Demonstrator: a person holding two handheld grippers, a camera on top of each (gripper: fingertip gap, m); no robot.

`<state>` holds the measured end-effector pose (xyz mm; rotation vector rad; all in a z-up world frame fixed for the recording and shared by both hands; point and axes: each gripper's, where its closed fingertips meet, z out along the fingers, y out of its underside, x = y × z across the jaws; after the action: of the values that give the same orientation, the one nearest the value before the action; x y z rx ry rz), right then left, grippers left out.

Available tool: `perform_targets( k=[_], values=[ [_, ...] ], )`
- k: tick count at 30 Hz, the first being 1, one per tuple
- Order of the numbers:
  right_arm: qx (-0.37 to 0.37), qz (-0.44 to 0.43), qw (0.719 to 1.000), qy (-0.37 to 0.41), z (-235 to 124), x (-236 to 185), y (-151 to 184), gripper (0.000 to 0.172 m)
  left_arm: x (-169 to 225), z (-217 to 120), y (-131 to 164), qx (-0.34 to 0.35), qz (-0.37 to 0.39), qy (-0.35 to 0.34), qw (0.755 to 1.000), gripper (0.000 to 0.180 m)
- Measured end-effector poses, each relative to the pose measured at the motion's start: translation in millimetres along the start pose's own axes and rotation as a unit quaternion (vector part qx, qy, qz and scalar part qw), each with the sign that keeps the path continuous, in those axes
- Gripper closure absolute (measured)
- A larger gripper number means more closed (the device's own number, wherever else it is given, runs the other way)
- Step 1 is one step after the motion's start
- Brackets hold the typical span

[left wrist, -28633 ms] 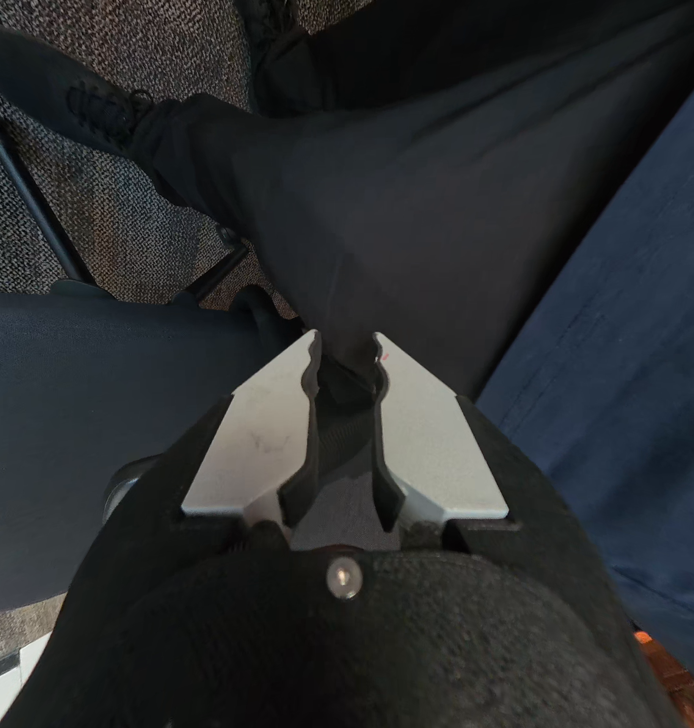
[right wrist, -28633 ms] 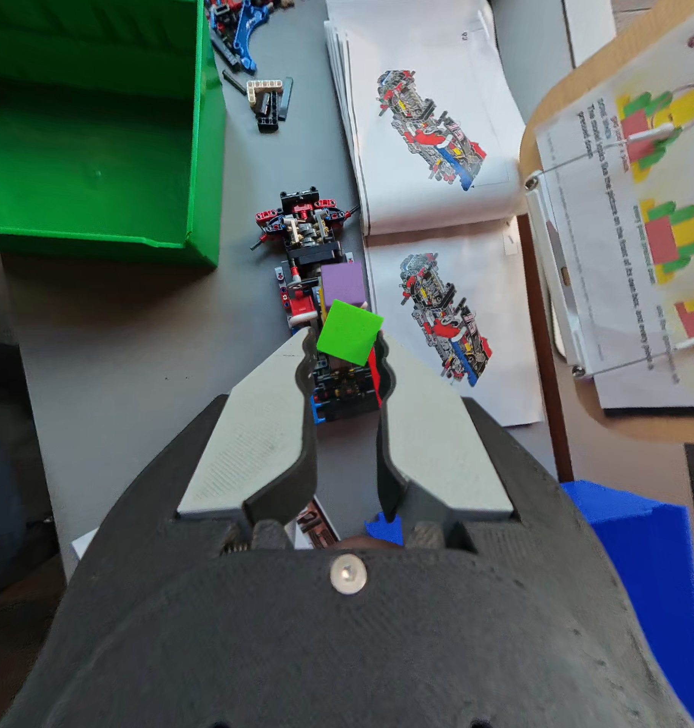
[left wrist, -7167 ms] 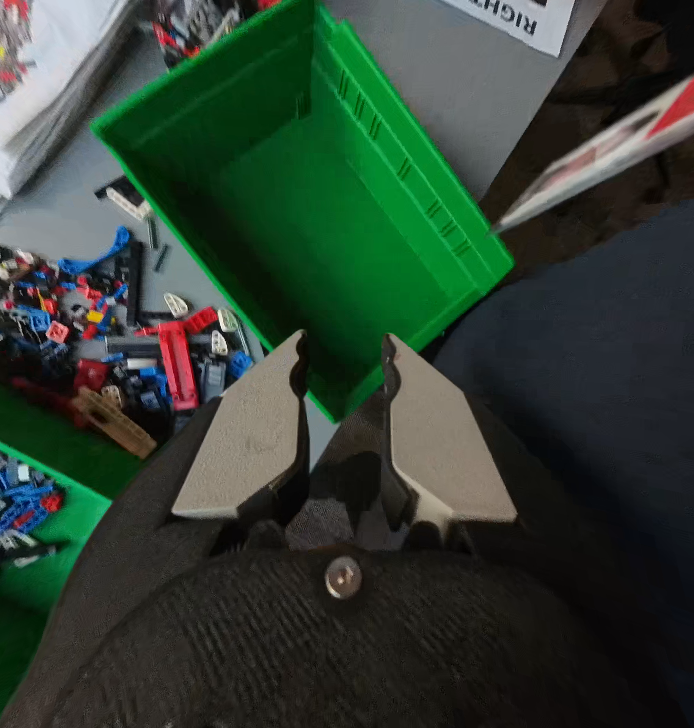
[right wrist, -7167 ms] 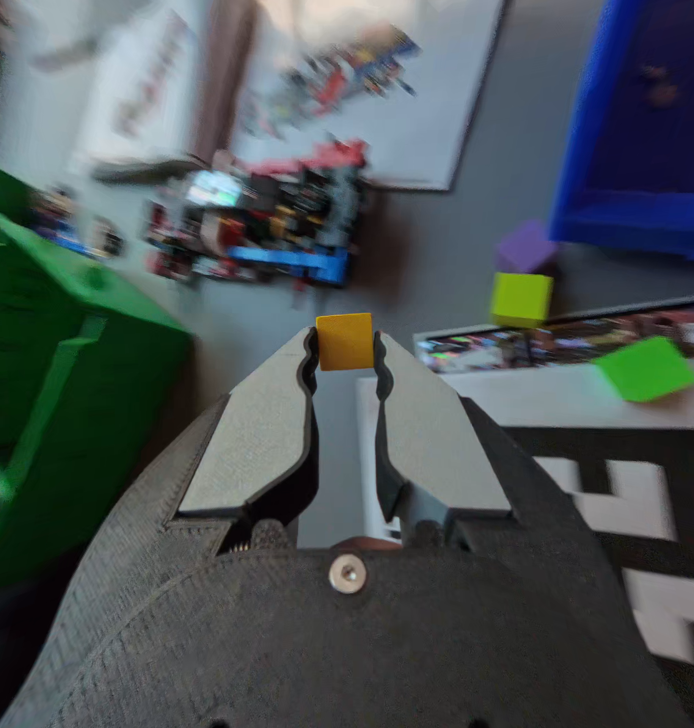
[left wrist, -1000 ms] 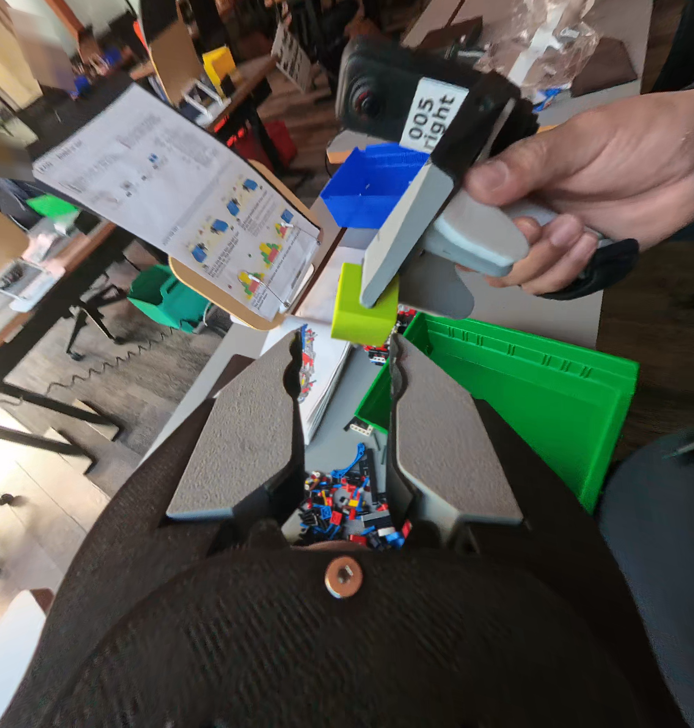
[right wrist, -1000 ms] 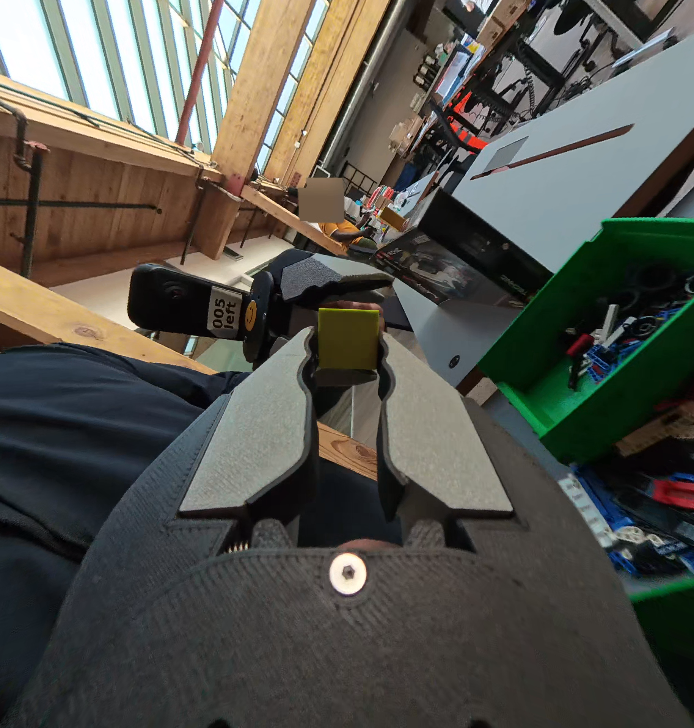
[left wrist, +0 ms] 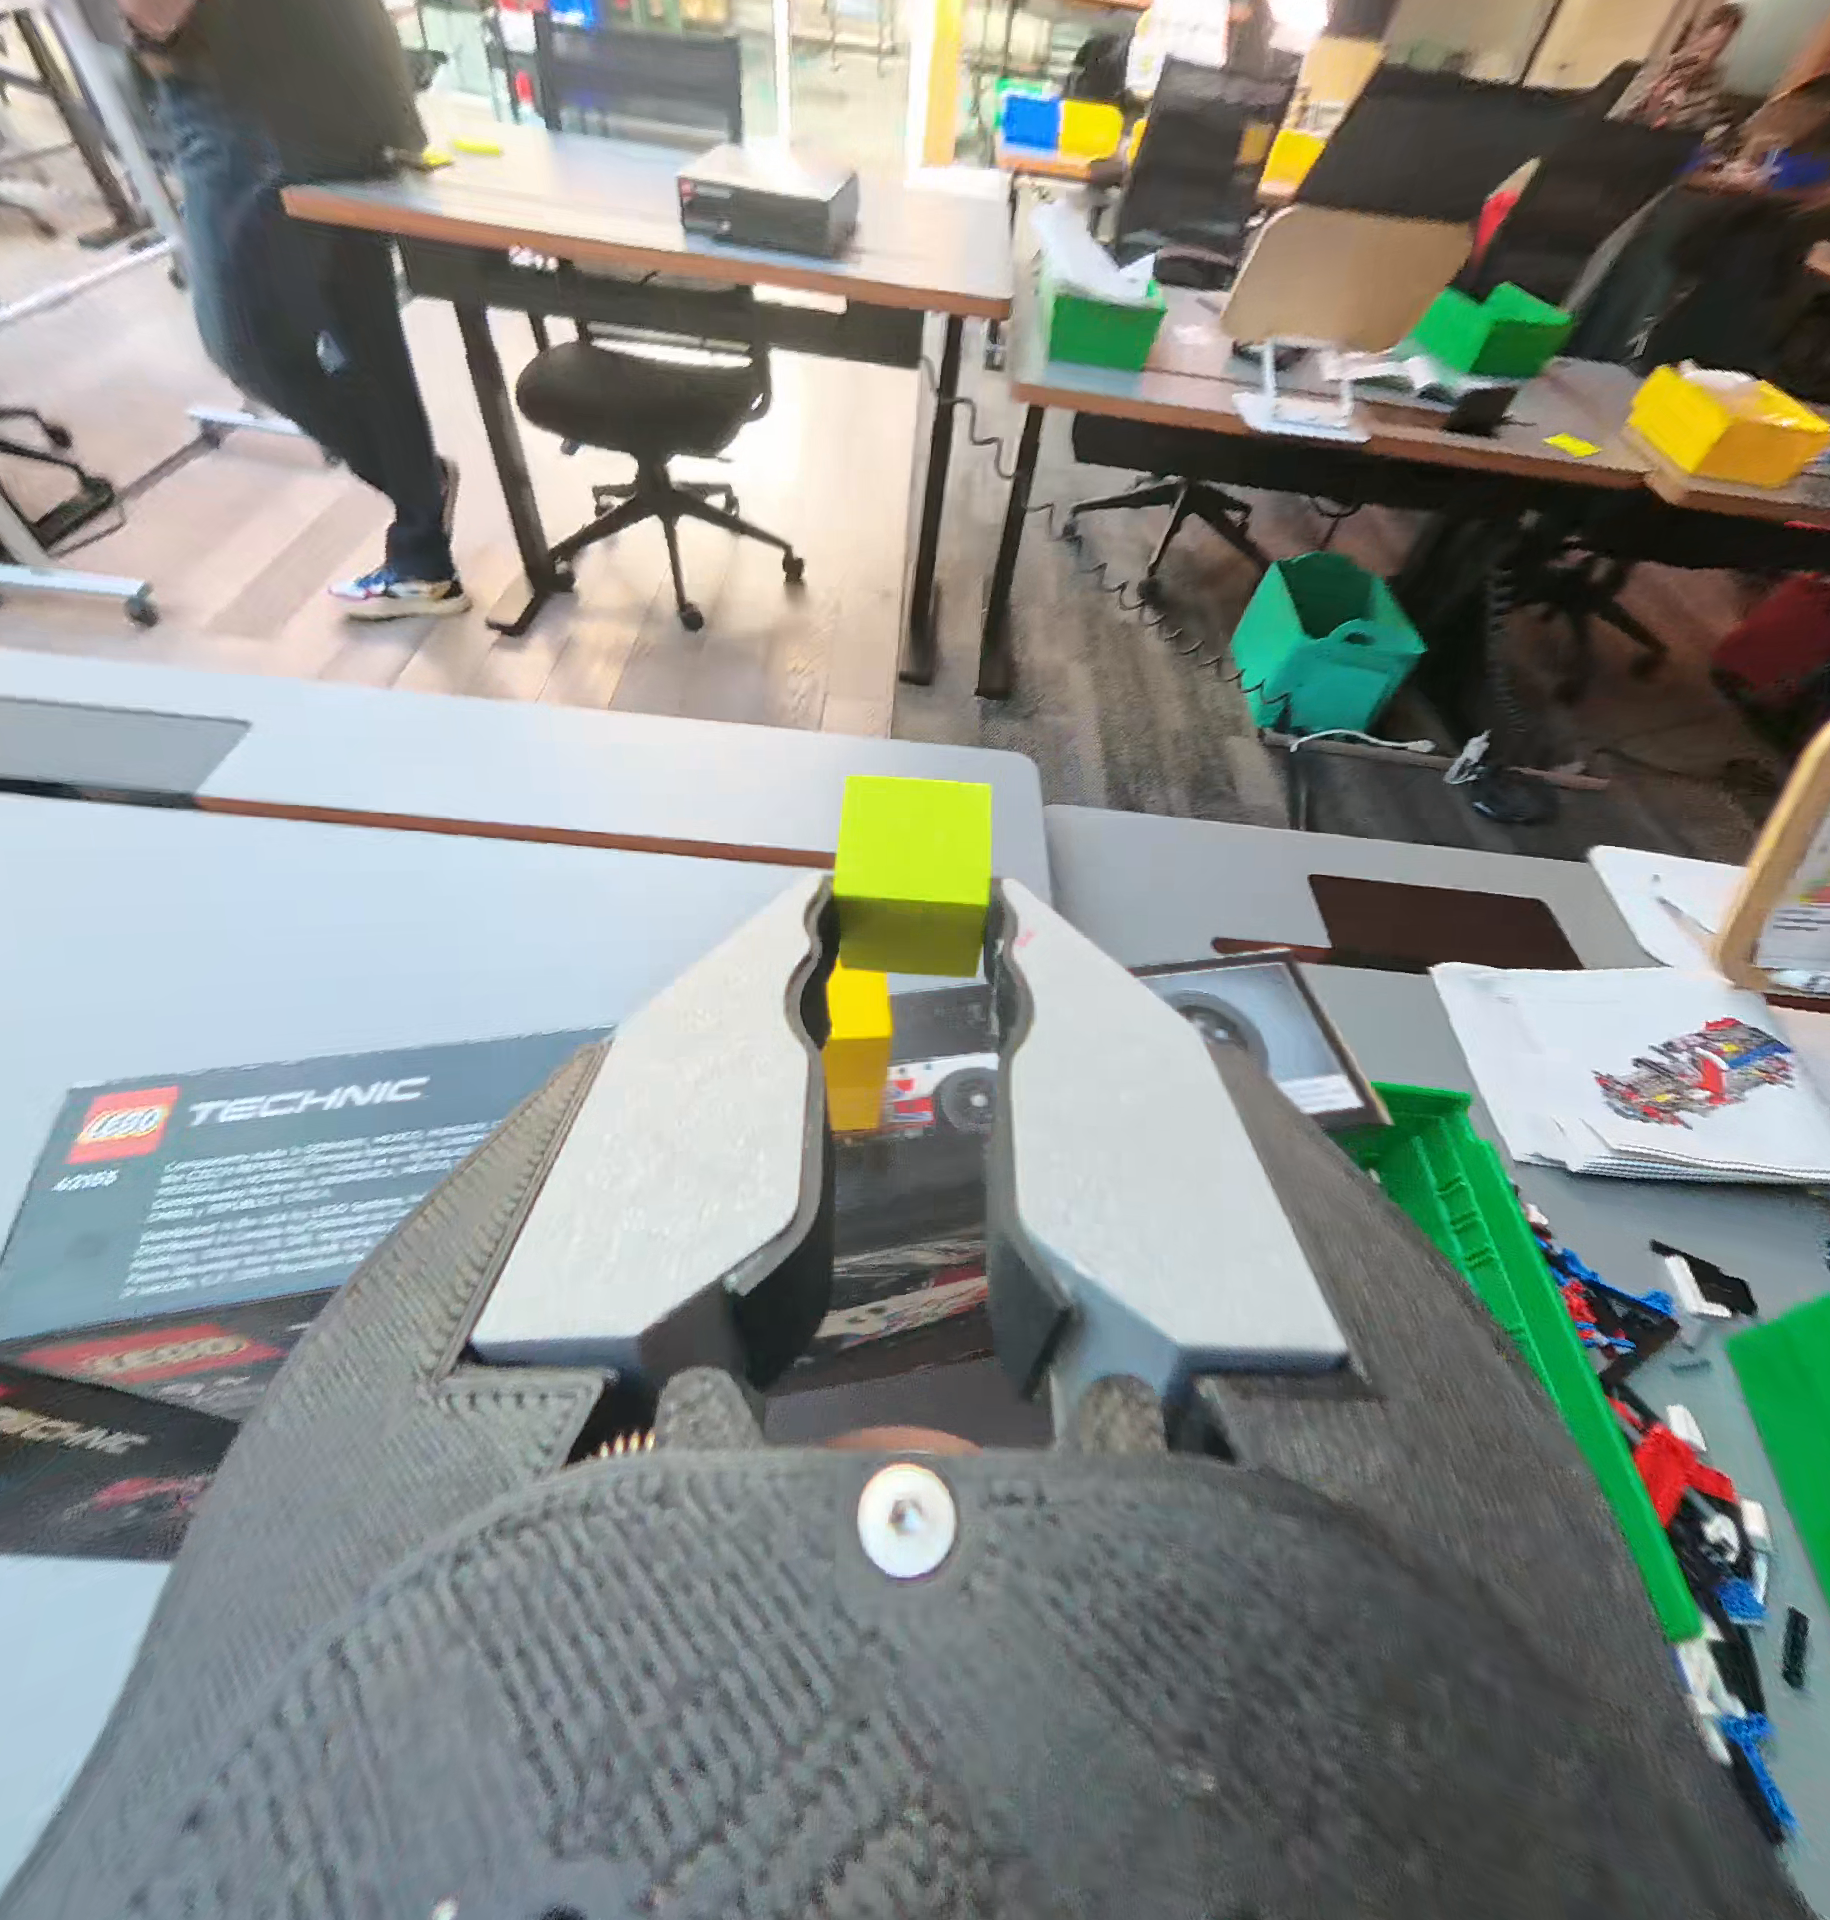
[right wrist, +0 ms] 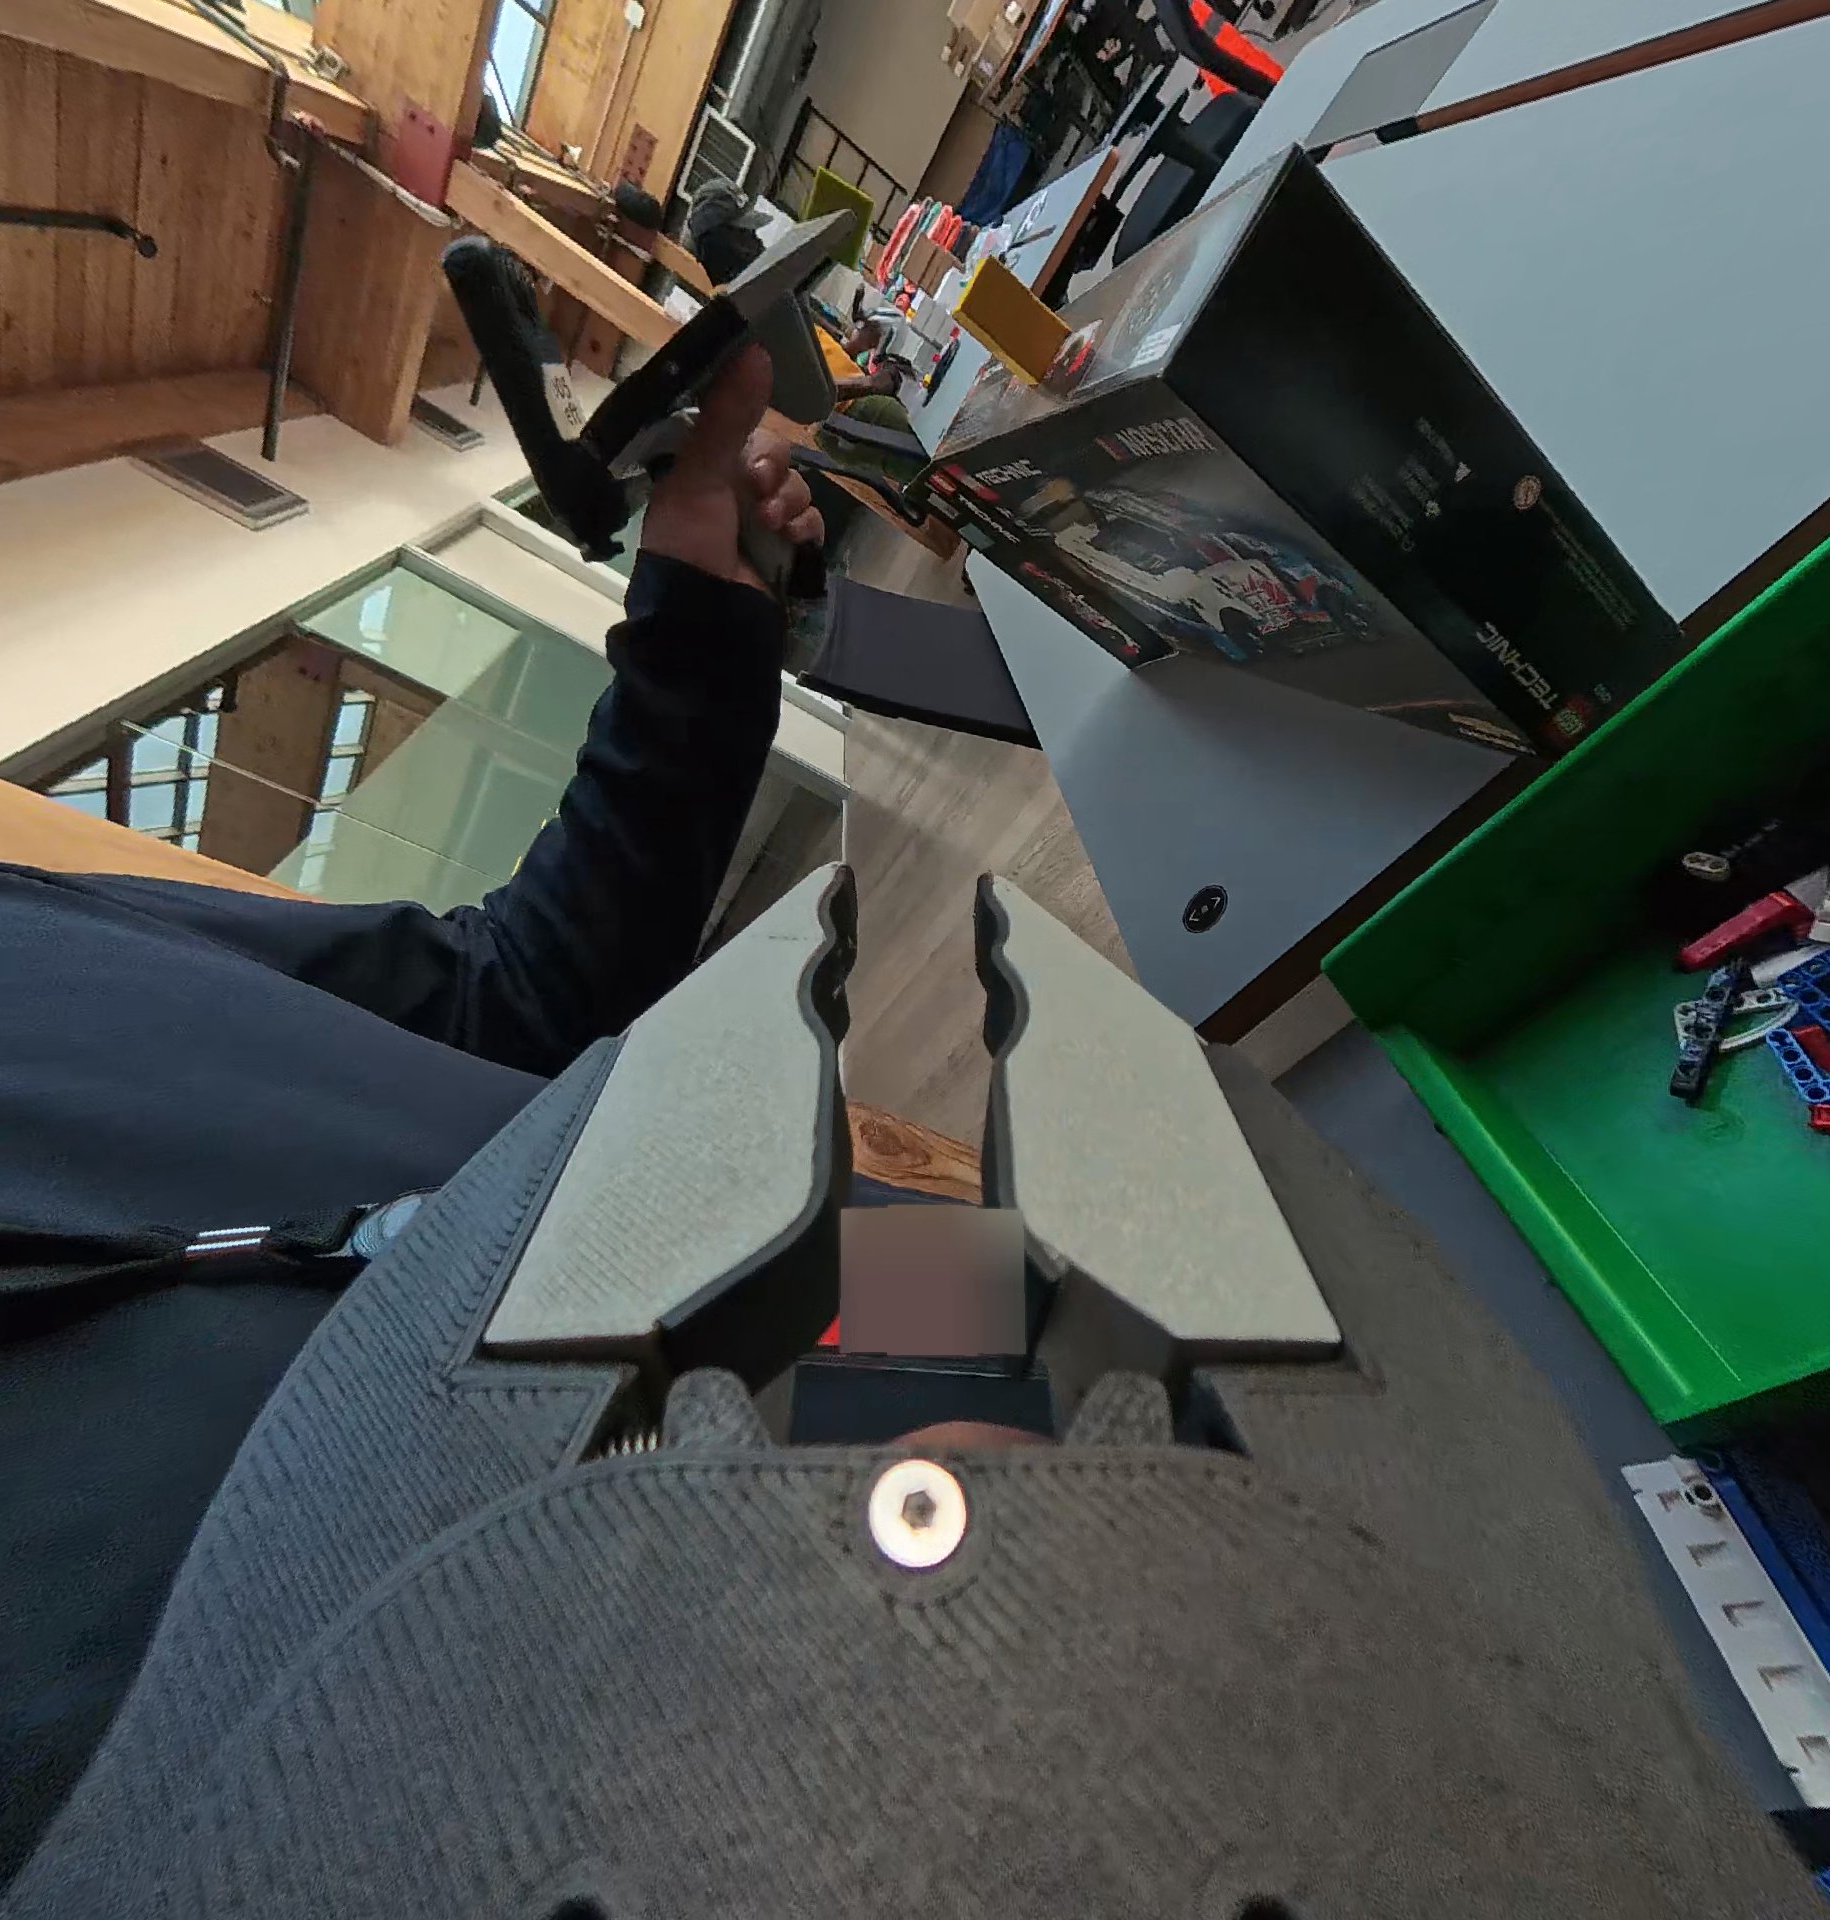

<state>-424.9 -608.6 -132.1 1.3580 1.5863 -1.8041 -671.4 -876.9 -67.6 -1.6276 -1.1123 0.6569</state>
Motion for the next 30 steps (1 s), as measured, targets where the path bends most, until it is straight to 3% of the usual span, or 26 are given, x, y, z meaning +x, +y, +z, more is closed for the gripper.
perform_targets(
  k=[8, 30],
  values=[
    [-0.004, 0.003, 1.0, 0.009, -25, 16, 8, 0.152, -24, 12, 20, -0.063, -0.036, -0.046, 0.996, 0.155],
    [0.005, 0.006, 1.0, 0.007, -51, 28, 4, 0.154, -23, 29, 34, -0.073, -0.025, -0.07, 0.995, 0.154]
  ],
)
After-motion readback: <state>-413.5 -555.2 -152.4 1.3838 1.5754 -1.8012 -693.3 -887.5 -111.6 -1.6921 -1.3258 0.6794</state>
